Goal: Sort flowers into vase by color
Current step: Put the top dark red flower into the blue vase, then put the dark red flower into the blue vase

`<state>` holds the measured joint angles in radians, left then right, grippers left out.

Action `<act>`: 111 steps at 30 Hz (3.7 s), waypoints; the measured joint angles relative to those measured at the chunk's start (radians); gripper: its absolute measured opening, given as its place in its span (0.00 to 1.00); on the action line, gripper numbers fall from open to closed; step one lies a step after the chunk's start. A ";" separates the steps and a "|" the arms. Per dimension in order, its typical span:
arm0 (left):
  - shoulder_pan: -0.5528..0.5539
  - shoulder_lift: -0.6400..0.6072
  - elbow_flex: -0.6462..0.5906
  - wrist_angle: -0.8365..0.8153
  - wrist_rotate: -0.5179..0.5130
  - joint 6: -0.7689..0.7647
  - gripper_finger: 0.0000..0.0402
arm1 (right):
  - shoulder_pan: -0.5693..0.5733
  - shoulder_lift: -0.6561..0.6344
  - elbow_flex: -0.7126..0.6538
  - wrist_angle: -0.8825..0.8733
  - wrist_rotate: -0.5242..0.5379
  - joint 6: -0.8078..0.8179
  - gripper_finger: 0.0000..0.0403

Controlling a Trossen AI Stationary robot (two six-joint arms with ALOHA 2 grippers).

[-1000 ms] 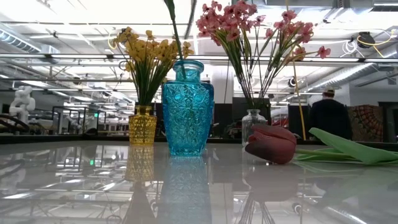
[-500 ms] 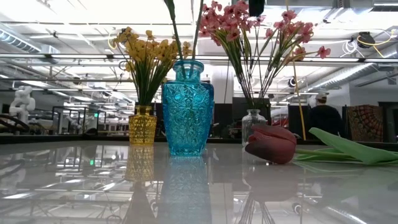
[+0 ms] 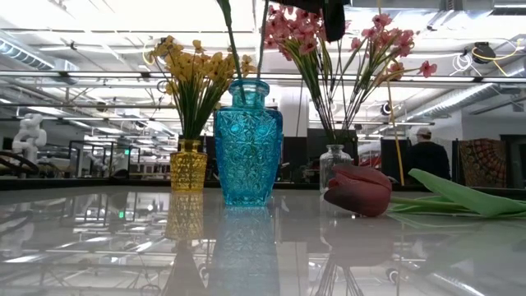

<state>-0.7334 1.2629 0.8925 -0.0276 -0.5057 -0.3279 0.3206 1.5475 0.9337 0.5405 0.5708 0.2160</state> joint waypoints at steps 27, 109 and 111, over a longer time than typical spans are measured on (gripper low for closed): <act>0.000 0.000 0.001 -0.015 0.000 -0.006 0.35 | 0.008 -0.052 0.002 -0.287 -0.141 0.047 0.42; 0.002 0.000 0.001 -0.042 -0.026 0.001 0.35 | 0.465 -0.028 -0.107 -0.810 -0.264 0.537 0.00; 0.002 0.000 0.001 -0.042 -0.026 0.002 0.35 | 0.487 -0.070 -0.107 -0.762 -0.219 0.483 0.00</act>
<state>-0.7319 1.2633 0.8932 -0.0696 -0.5320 -0.3264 0.8072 1.4773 0.8262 -0.2216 0.3513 0.6993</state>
